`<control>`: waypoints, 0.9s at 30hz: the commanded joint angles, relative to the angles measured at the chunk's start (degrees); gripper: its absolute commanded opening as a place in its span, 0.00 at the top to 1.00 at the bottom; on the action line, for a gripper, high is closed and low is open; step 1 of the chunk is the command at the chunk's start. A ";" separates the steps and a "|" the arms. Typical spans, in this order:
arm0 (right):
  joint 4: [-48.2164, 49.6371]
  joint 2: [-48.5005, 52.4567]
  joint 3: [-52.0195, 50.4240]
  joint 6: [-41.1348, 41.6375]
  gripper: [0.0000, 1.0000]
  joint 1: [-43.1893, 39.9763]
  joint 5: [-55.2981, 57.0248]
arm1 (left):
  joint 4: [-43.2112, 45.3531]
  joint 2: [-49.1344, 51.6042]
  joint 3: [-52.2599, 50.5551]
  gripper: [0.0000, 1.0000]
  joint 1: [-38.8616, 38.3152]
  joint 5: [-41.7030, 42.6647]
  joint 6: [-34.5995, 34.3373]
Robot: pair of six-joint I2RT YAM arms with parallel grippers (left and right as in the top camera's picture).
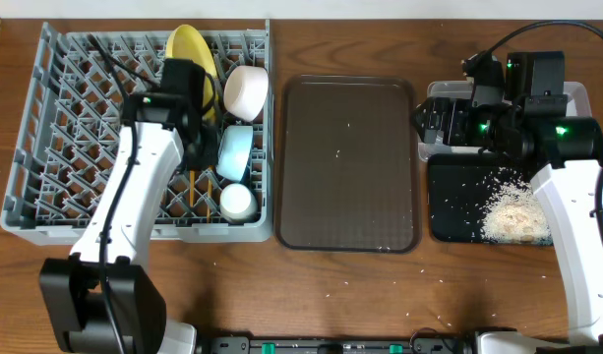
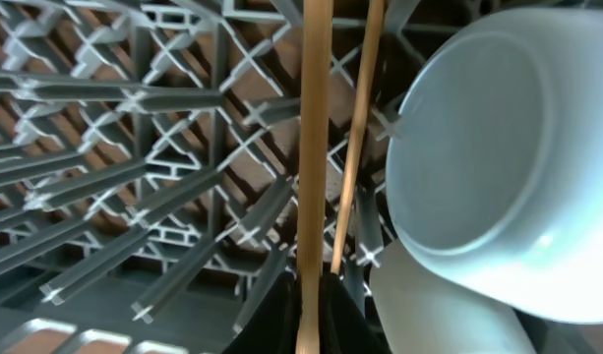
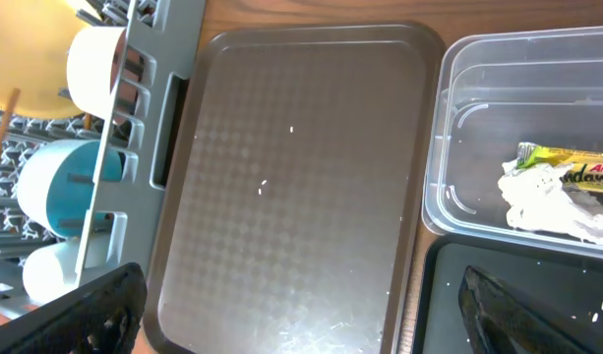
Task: Sort waste into correct bins and load items into the dishwasher
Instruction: 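Carry the second chopstick to the rack and insert it upright, then release the chopstick and withdraw the left gripper toward the front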
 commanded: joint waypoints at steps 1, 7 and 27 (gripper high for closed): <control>-0.07 0.22 0.35 0.02 0.01 0.20 -0.37 | 1.86 0.44 -2.82 0.78 0.35 -0.50 1.11; -0.07 0.22 0.35 0.02 0.01 0.20 -0.37 | 3.08 0.44 -3.32 0.51 0.35 -0.48 1.05; -0.07 0.22 0.35 0.02 0.01 0.20 -0.37 | -2.99 -28.13 1.44 0.43 0.35 5.77 -2.25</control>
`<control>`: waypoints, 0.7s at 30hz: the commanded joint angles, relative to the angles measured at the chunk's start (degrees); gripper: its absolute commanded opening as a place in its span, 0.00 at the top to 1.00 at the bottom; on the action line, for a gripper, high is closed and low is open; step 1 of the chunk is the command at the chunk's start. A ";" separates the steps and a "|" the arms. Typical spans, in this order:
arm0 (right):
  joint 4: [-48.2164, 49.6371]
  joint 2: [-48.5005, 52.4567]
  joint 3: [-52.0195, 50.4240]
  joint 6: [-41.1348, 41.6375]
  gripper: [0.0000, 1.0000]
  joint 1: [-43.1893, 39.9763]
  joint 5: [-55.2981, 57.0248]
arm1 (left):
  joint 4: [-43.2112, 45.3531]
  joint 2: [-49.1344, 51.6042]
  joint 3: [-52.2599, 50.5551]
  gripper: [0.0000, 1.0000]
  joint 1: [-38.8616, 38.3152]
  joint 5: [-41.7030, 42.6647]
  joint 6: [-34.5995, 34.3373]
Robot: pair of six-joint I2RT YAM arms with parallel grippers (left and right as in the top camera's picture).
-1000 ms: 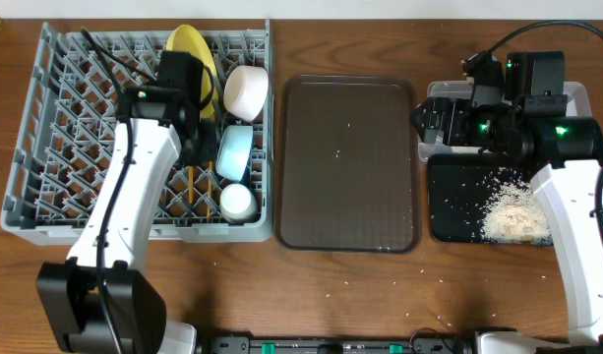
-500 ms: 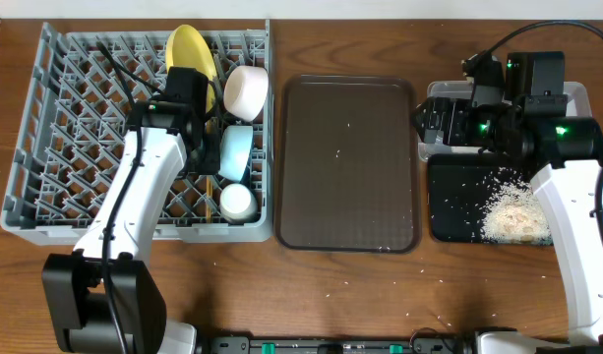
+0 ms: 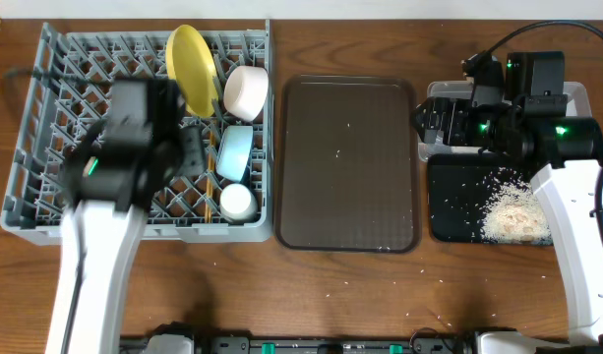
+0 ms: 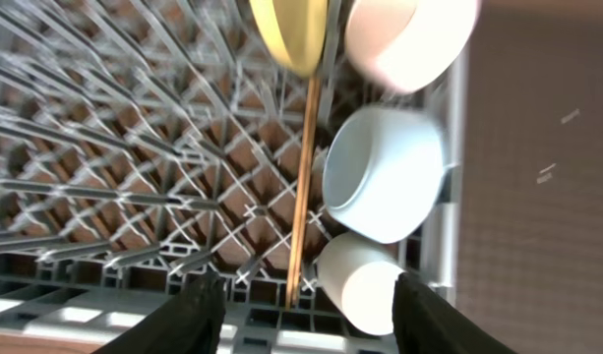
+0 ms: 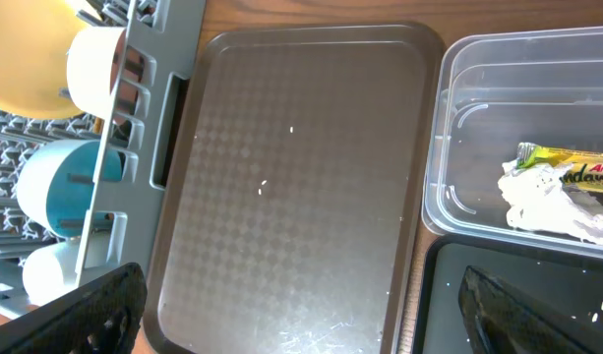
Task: Sort waste into correct bins and load items into the dishwasher
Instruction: 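Release the chopstick and withdraw the left gripper toward the front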
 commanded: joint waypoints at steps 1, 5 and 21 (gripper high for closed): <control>-0.09 0.22 0.35 0.02 0.01 0.20 -0.39 | -2.14 -8.48 -1.11 0.42 0.35 0.24 -1.99; -0.09 0.22 0.35 0.02 0.01 0.20 -0.39 | -1.29 -20.59 -8.13 0.42 0.35 -4.28 -6.60; -0.09 0.22 0.35 0.02 0.01 0.20 -0.39 | 24.63 -50.47 -46.29 0.34 0.35 1.92 -19.02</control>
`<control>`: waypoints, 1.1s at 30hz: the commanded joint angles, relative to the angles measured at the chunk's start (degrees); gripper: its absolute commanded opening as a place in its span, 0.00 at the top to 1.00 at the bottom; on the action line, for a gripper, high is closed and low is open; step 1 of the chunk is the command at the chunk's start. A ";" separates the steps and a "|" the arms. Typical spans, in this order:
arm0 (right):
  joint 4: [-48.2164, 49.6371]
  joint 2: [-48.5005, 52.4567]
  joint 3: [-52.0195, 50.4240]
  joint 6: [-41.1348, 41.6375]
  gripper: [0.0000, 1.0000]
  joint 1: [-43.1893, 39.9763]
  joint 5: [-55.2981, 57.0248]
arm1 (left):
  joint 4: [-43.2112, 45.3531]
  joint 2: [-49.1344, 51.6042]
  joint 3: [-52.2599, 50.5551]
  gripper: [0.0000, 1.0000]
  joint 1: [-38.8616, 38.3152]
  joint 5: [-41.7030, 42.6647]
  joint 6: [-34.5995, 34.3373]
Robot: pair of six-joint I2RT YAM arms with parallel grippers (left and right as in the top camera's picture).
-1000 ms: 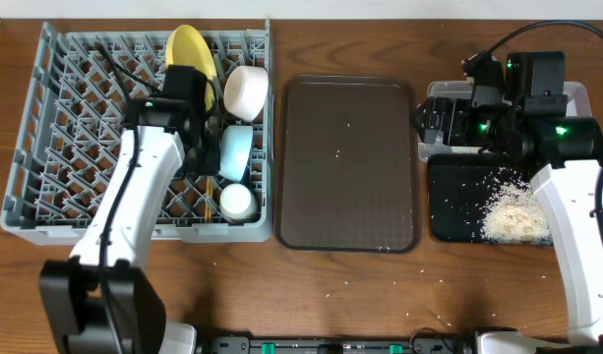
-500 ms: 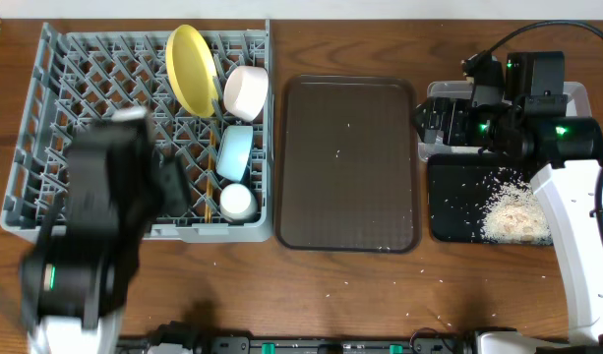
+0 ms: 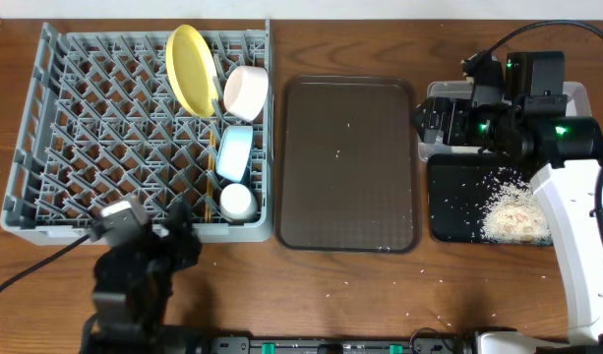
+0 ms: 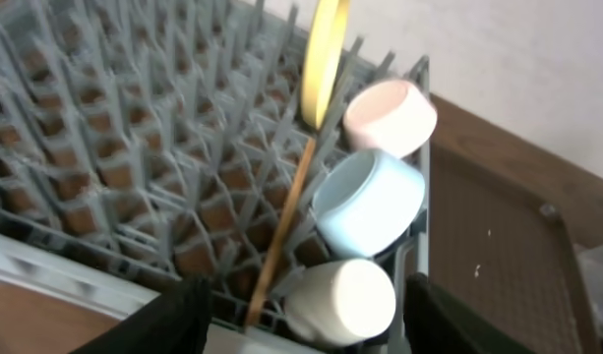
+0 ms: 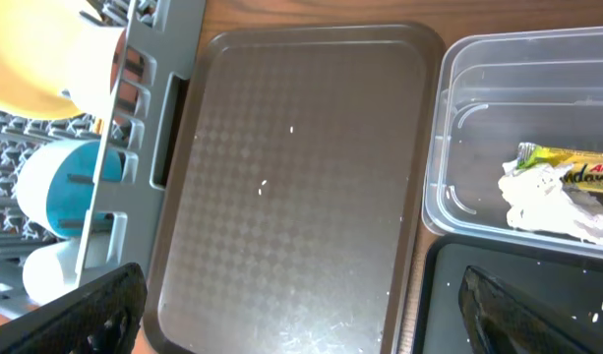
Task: Sort waste into correct bins and load items into the dishwasher
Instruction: 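Release the chopstick and withdraw the left gripper toward the front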
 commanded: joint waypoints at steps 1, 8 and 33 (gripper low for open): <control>-0.04 0.17 0.35 0.02 0.01 0.20 -0.39 | 5.20 -0.15 -4.63 0.33 0.35 6.84 -2.80; -0.07 0.17 0.35 0.02 0.01 0.20 -0.39 | 4.46 -0.15 -4.87 0.18 0.35 11.67 -2.78; -0.04 0.17 0.35 0.02 0.01 0.20 -0.39 | 20.57 -11.52 -19.43 0.10 8.04 1.73 11.06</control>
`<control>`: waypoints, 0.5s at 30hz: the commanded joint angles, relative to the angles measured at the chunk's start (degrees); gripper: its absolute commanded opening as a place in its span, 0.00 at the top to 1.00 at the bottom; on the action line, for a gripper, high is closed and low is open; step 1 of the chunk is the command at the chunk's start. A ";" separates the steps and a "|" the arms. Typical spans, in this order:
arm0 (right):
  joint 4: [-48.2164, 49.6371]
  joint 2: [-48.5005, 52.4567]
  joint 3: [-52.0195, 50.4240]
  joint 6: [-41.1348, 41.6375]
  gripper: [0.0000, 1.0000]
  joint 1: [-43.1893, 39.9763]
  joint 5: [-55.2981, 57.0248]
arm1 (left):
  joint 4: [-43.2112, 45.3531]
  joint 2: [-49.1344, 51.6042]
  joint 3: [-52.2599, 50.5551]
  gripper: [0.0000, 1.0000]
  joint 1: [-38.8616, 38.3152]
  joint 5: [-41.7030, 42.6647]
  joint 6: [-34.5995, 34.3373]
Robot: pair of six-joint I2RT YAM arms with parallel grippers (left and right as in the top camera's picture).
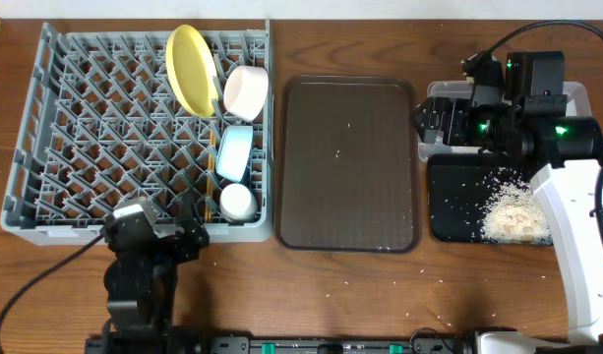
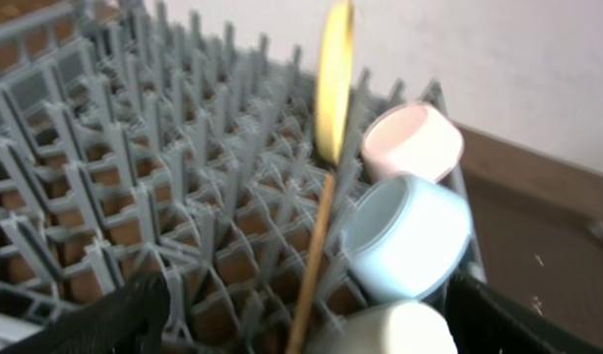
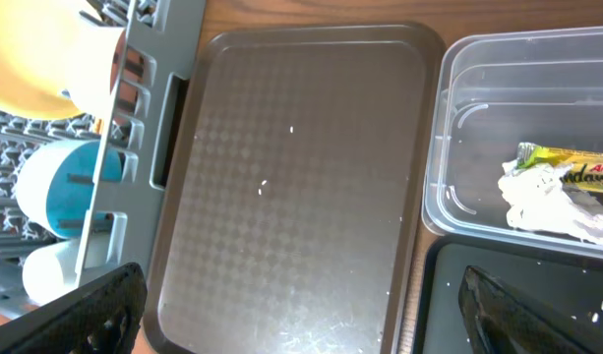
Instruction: Sort waste into correct bins and load items into the dishwasher
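The grey dish rack (image 1: 26, 128) on the left holds an upright yellow plate (image 1: 188, 69), a pink bowl (image 1: 246, 90), a blue cup (image 1: 233, 152), a white cup (image 1: 236, 202) and wooden chopsticks (image 1: 211, 177). My left gripper (image 1: 188, 231) is at the rack's near edge, open and empty; its wrist view looks over the chopsticks (image 2: 311, 265) and the cups. Over the gap between the brown tray (image 1: 348, 162) and the bins, my right gripper (image 1: 426, 120) hangs open and empty.
A clear bin (image 3: 517, 128) at the back right holds a yellow wrapper and white tissue (image 3: 557, 192). A black bin (image 1: 449, 211) in front of it holds a heap of rice (image 1: 512, 211). Rice grains dot the tray and the table.
My left gripper has shifted slightly toward the rack's near edge and now looks across the rack from lower down. The right arm has not moved.
My left gripper was down in the rack with the chopsticks between its fingers, beside the blue cup. Then it was open above the rack, with the chopsticks left lying there. After that the arm was at the table's front, where it still is.
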 commanded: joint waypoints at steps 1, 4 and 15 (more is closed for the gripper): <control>-0.07 0.17 0.35 0.00 0.01 0.20 -0.35 | 3.43 -5.60 -4.33 0.10 2.86 -0.52 1.84; -0.07 0.17 0.35 0.00 0.01 0.20 -0.35 | 4.20 -9.68 -7.17 0.10 4.90 -0.50 2.23; -0.07 0.17 0.35 0.00 0.01 0.20 -0.35 | 13.53 -13.94 -13.64 0.10 7.19 0.17 6.32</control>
